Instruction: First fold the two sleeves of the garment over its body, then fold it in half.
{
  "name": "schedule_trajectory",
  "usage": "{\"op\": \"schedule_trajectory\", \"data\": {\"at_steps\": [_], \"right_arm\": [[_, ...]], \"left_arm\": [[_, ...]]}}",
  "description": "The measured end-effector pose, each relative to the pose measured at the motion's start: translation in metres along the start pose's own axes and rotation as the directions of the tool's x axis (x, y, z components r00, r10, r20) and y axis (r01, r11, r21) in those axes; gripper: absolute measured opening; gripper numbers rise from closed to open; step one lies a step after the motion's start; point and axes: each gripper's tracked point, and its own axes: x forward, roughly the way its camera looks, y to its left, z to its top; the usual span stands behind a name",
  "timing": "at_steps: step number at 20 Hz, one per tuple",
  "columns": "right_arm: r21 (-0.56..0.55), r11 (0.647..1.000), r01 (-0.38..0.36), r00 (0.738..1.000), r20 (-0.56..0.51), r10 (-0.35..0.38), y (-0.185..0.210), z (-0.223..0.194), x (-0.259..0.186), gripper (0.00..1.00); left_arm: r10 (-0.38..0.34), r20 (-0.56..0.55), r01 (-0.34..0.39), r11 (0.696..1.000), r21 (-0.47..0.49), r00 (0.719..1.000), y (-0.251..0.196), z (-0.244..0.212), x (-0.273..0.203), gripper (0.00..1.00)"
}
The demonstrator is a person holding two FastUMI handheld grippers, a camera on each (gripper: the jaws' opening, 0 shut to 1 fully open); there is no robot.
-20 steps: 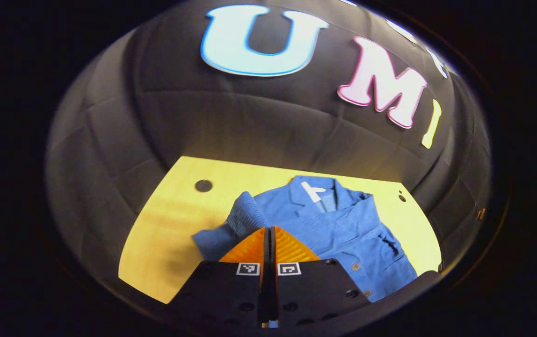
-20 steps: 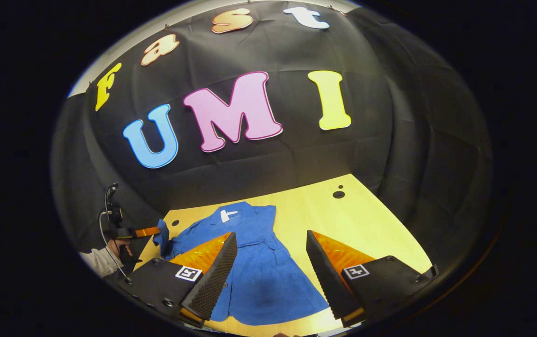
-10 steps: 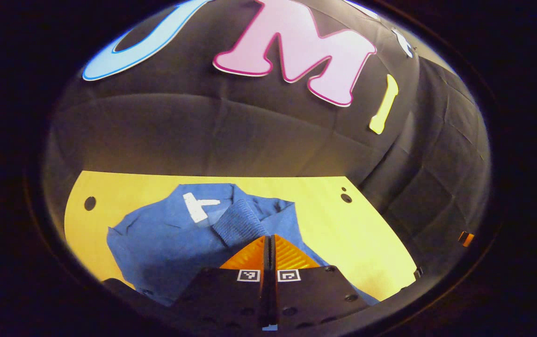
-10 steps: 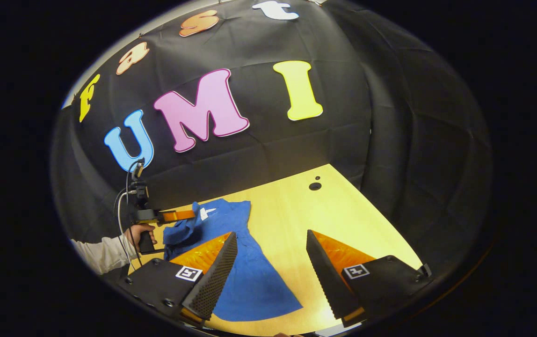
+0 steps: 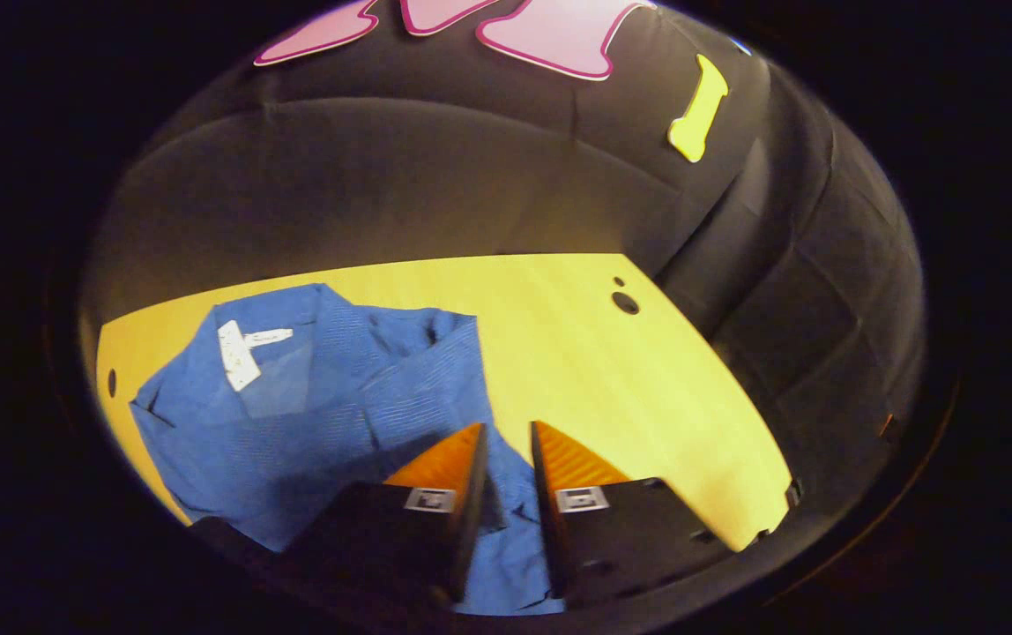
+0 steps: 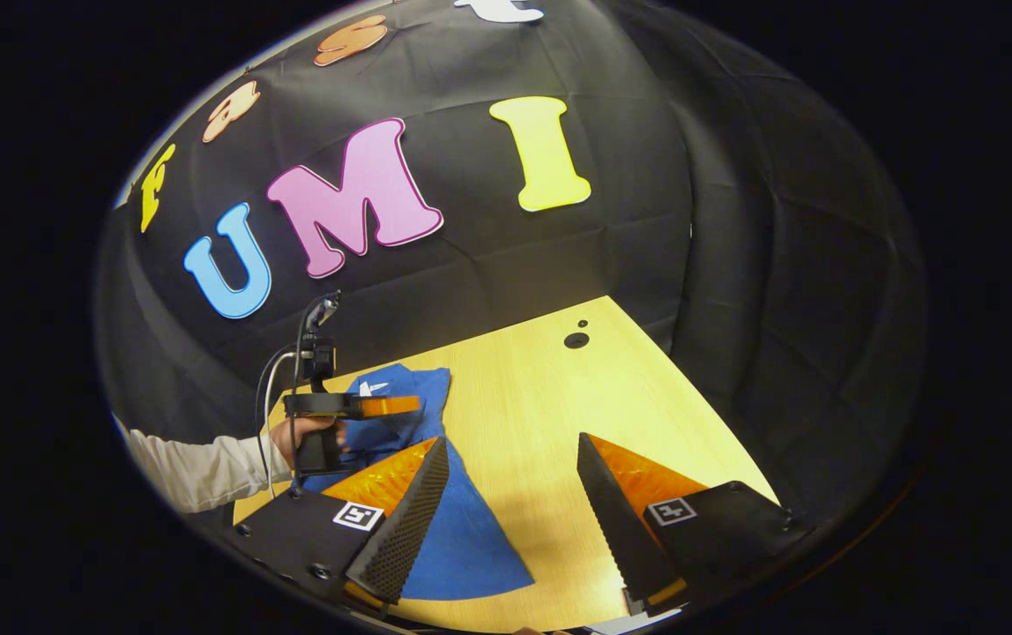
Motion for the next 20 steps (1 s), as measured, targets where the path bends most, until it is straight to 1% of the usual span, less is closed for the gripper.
{"op": "schedule_trajectory", "data": {"at_steps": [1,2,3,5,8,11,13,15,17,18,19,20], "right_arm": [[0.000,1.000,-0.001,1.000,-0.004,0.001,-0.002,-0.001,0.001,0.93],[0.001,1.000,-0.002,1.000,-0.007,0.002,-0.004,-0.002,0.002,0.93],[0.000,1.000,-0.006,1.000,-0.011,0.006,-0.004,-0.002,0.005,0.93],[-0.003,1.000,-0.006,0.999,-0.037,0.006,-0.005,-0.012,0.010,0.93],[-0.003,1.000,-0.029,0.996,-0.084,0.029,0.007,-0.031,0.021,0.93],[-0.040,0.998,-0.053,0.986,-0.162,0.046,0.023,-0.062,0.033,0.93],[-0.062,0.995,-0.081,0.974,-0.218,0.065,0.039,-0.084,0.038,0.93],[-0.102,0.990,-0.093,0.961,-0.269,0.062,0.049,-0.106,0.041,0.94],[-0.141,0.985,-0.100,0.940,-0.338,0.048,0.054,-0.134,0.047,0.93],[-0.161,0.982,-0.103,0.923,-0.383,0.034,0.054,-0.150,0.046,0.94],[-0.181,0.978,-0.103,0.900,-0.435,0.014,0.053,-0.167,0.043,0.94],[-0.199,0.975,-0.104,0.872,-0.490,-0.007,0.051,-0.184,0.039,0.94]], "left_arm": [[-0.019,0.020,0.019,1.000,0.002,1.000,-0.009,0.003,-0.015,0.87],[-0.028,0.047,0.027,1.000,0.003,0.999,-0.013,0.010,-0.017,0.84],[-0.028,0.062,0.028,1.000,-0.003,0.998,-0.014,0.012,-0.024,0.84],[0.008,0.073,-0.006,0.999,-0.038,0.997,-0.007,0.009,-0.051,0.84],[0.109,0.079,-0.101,0.990,-0.095,0.991,0.023,-0.012,-0.113,0.84],[0.228,0.051,-0.218,0.963,-0.158,0.972,0.055,-0.057,-0.182,0.84],[0.312,0.001,-0.306,0.932,-0.193,0.950,0.073,-0.102,-0.225,0.85],[0.385,-0.076,-0.392,0.889,-0.235,0.920,0.088,-0.156,-0.261,0.85],[0.418,-0.171,-0.450,0.847,-0.283,0.892,0.097,-0.212,-0.293,0.85],[0.431,-0.210,-0.478,0.827,-0.296,0.877,0.102,-0.239,-0.305,0.84],[0.444,-0.257,-0.507,0.808,-0.300,0.859,0.106,-0.266,-0.318,0.84],[0.446,-0.312,-0.531,0.795,-0.292,0.839,0.107,-0.292,-0.325,0.84]]}}
